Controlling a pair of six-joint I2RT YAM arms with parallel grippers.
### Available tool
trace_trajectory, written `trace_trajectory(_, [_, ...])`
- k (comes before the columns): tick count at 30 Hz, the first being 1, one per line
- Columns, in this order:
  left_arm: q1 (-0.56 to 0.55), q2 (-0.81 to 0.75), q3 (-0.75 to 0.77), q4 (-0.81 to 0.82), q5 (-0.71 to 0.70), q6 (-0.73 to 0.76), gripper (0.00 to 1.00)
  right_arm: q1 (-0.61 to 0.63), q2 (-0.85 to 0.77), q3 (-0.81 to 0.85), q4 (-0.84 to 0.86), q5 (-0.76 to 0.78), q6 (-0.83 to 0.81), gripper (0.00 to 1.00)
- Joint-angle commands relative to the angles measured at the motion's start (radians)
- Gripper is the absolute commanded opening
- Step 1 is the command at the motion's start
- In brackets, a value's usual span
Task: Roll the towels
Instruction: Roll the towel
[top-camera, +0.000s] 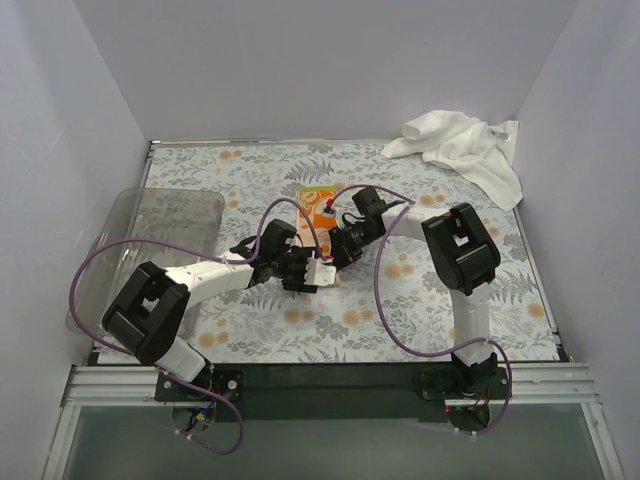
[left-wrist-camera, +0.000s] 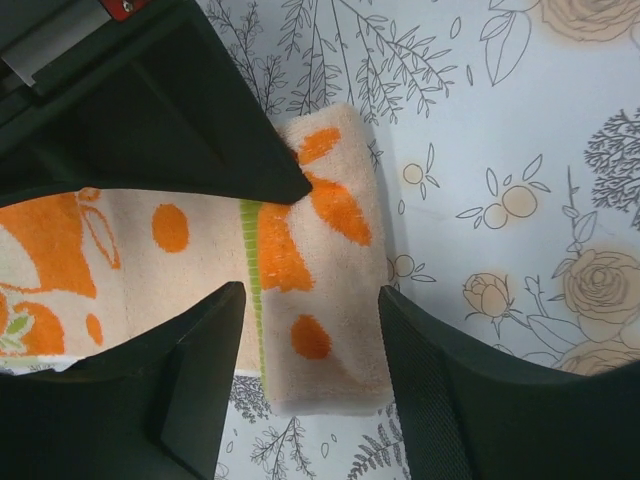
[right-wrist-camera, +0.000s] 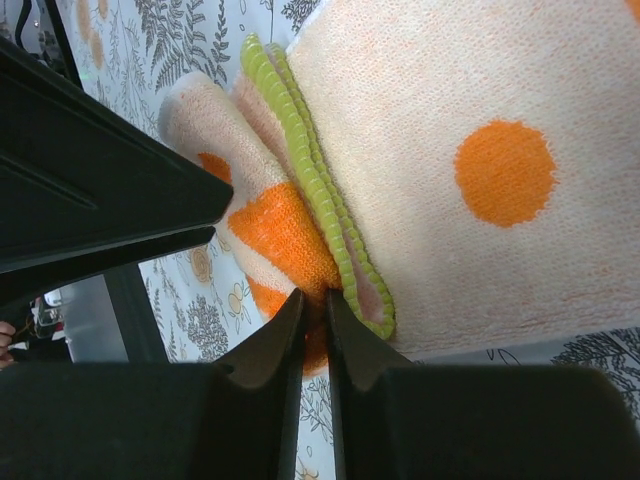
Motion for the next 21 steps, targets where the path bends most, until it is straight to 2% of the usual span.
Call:
trace_trajectory(1, [-0.001,0.013,-0.021,0.057,-0.012,0.065,0.50,0.006,0.051,-0.004,-0.027,0.067,-0.028,0.17])
trace_trajectory(6, [-0.001,0.007,-0.056,0.057,-0.001,0.102,0.45,0.008,0.057,-0.004,-0.027,0.055,-0.025,0.17])
trace_trajectory(15, [-0.003,-0.032,-0.143,0.100,-0.018,0.145,0.48,0.005,0.061,-0.006,-0.029,0.052,-0.020,0.17])
trace_trajectory(18, [-0.003,-0.001,-0.136,0.091,-0.021,0.142,0.36,0.006,0.054,-0.006,-0.029,0.053,-0.024,0.17])
trace_trajectory(19, [-0.001,0.028,-0.099,0.048,-0.009,0.122,0.28,0.006,0.045,-0.009,-0.029,0.058,-0.024,0.18])
trace_trajectory(21, [0.004,0.069,-0.047,-0.007,0.014,0.090,0.23,0.003,0.031,-0.013,-0.032,0.061,-0.030,0.19])
